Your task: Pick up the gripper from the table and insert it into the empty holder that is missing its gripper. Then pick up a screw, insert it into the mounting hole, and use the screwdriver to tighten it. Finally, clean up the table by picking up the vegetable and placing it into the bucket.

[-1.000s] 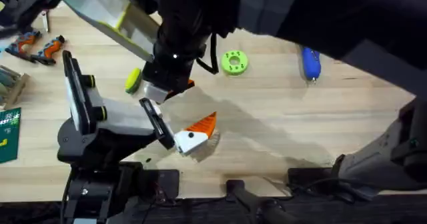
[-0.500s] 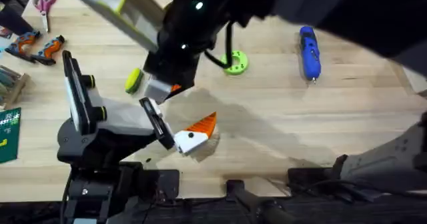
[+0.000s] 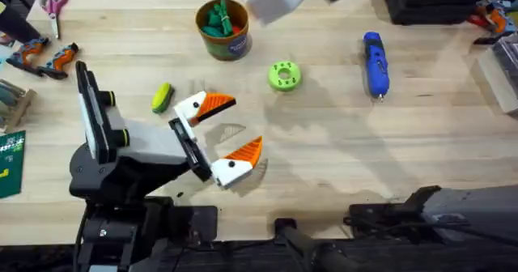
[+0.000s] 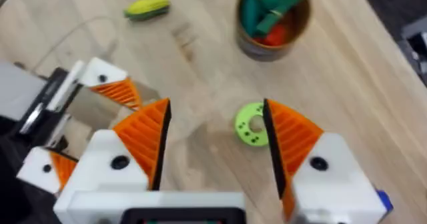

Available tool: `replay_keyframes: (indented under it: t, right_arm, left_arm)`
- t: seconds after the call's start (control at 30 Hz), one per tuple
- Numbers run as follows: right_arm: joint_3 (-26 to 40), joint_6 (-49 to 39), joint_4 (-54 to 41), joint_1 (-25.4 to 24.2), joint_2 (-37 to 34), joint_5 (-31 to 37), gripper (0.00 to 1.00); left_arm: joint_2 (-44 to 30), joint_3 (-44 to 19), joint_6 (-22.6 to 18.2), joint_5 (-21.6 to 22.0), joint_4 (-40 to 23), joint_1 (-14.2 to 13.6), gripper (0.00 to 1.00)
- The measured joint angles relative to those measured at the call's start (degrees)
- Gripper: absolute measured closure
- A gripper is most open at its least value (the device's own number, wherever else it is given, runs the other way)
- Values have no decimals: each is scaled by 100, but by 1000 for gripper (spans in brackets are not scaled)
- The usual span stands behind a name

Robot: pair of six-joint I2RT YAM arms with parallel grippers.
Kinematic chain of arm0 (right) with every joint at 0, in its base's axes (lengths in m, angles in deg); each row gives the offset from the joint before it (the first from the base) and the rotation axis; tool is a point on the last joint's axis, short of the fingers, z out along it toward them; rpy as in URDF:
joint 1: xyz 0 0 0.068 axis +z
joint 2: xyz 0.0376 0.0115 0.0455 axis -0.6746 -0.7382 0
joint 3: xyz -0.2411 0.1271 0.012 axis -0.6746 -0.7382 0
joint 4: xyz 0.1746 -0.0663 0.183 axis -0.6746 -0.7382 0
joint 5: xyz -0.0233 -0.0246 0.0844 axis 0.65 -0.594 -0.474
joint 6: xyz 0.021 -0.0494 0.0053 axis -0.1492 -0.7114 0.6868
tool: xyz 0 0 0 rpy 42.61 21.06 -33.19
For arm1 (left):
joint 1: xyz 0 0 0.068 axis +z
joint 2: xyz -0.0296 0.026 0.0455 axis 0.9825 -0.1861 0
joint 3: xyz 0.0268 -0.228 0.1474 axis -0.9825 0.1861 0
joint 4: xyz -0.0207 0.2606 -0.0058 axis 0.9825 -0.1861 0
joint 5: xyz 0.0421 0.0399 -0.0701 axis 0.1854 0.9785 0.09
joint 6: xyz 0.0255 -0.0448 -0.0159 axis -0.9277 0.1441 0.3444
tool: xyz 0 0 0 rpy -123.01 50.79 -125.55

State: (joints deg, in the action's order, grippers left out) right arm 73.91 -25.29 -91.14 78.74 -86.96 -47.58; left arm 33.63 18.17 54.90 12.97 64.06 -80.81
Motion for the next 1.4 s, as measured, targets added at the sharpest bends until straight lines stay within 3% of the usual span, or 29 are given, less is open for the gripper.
replay_keyframes:
  t: [0.43,0.47,0.63,0.7,1.0,1.23,1.4]
  right_arm:
    - [22,11,-938,-1937,197,20,209]
    - [22,11,-1028,-2029,197,21,209]
    - [22,13,-1417,-2365,197,22,208]
    - [22,26,-1547,-2432,199,22,207]
    - [-168,343,-1831,-2780,490,252,207]
    - [-1852,675,-812,-3168,1652,369,198]
    - [-2849,788,-402,-3823,2097,412,94]
  left_arm:
    - [2,0,-2,0,0,0,15]
    - [0,0,14,0,-2,0,60]
    - [2,0,-8,0,0,0,840]
    - [0,0,-30,0,0,0,985]
    - [0,0,-26,0,0,0,996]
    - [0,0,-26,0,0,0,996]
    - [0,0,-26,0,0,0,996]
